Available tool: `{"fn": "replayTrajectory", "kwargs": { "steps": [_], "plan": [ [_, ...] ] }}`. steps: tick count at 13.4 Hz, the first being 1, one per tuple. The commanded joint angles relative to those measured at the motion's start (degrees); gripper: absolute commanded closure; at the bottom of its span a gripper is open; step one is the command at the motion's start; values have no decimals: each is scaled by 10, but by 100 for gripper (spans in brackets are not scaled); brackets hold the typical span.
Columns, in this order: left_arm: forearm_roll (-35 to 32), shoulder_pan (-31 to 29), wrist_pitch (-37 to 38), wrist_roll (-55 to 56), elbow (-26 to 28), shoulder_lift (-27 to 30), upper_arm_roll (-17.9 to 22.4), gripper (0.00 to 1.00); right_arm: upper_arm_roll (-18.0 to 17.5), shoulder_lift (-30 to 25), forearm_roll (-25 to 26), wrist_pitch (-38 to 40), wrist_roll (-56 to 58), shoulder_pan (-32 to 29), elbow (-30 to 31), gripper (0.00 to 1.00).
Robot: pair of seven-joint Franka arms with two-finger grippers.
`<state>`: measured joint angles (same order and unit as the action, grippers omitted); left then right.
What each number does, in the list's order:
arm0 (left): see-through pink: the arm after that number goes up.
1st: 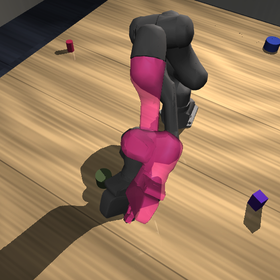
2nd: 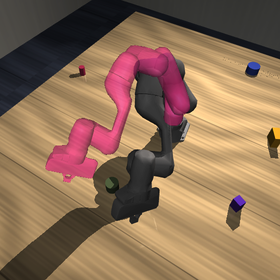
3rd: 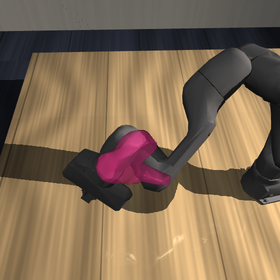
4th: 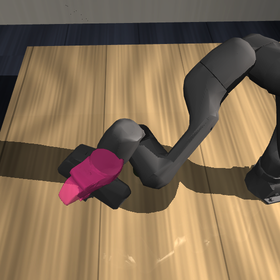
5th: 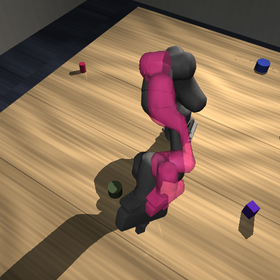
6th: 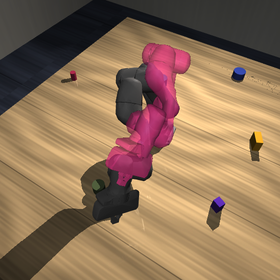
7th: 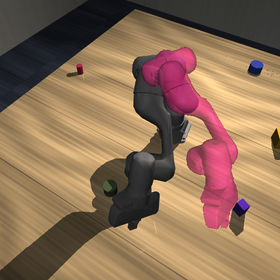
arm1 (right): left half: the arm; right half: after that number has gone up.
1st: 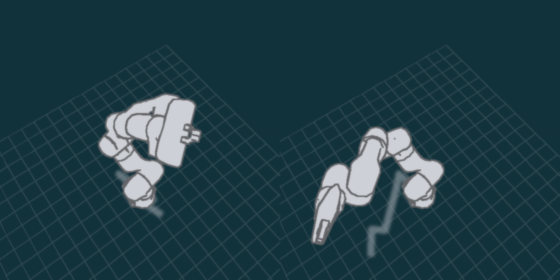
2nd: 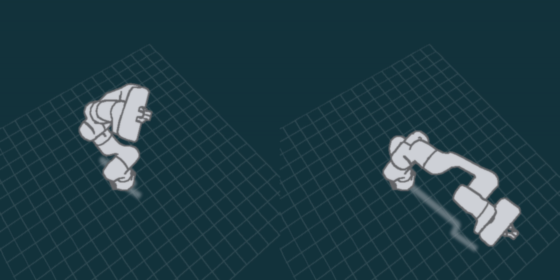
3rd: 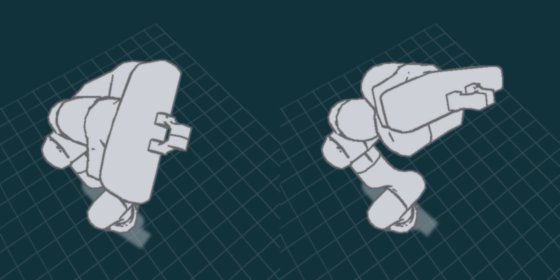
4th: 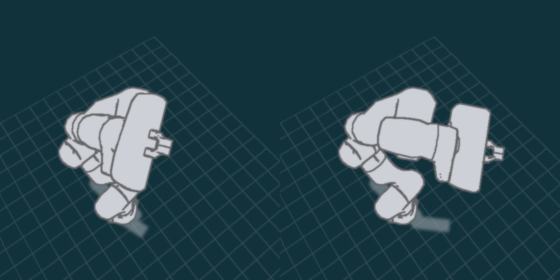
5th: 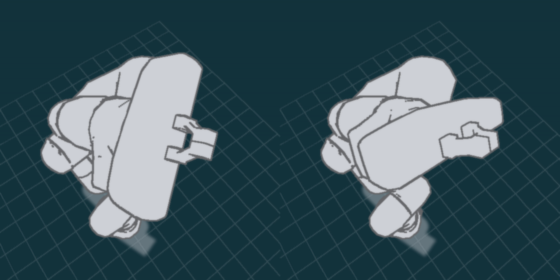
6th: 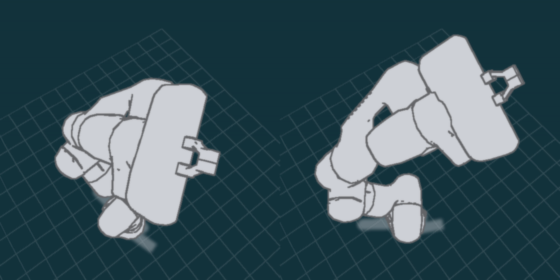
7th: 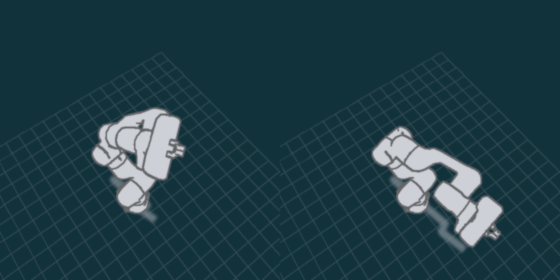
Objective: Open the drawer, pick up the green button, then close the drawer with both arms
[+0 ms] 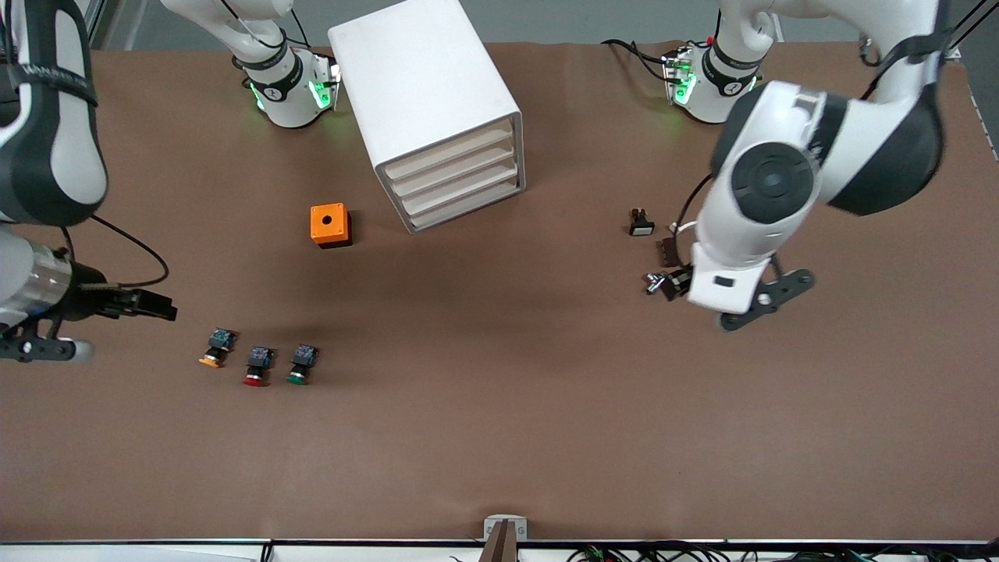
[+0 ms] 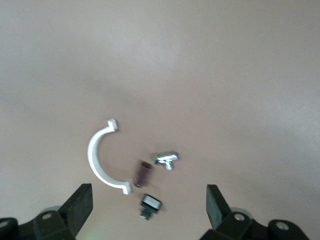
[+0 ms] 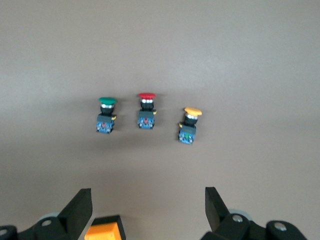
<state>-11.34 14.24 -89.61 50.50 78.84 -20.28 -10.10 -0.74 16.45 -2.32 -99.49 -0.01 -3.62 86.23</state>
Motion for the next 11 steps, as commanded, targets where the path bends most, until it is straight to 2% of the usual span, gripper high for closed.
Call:
{"fn": "replayTrajectory", "kwargs": {
  "steps": [1,5,7,11],
  "plan": [
    [-9,-56,28,-77,16,51,-12,0,-7,-69,1,45,0,-3,20,0],
    [23,-91,51,-194,25,106,-5,0,-8,-163,1,62,-11,-3,74,0],
    [26,-95,52,-255,47,138,8,0,-10,-178,1,76,-13,0,78,0],
    [66,-98,49,-406,87,202,66,0,-10,-186,1,106,-13,-1,74,0]
  ]
}}
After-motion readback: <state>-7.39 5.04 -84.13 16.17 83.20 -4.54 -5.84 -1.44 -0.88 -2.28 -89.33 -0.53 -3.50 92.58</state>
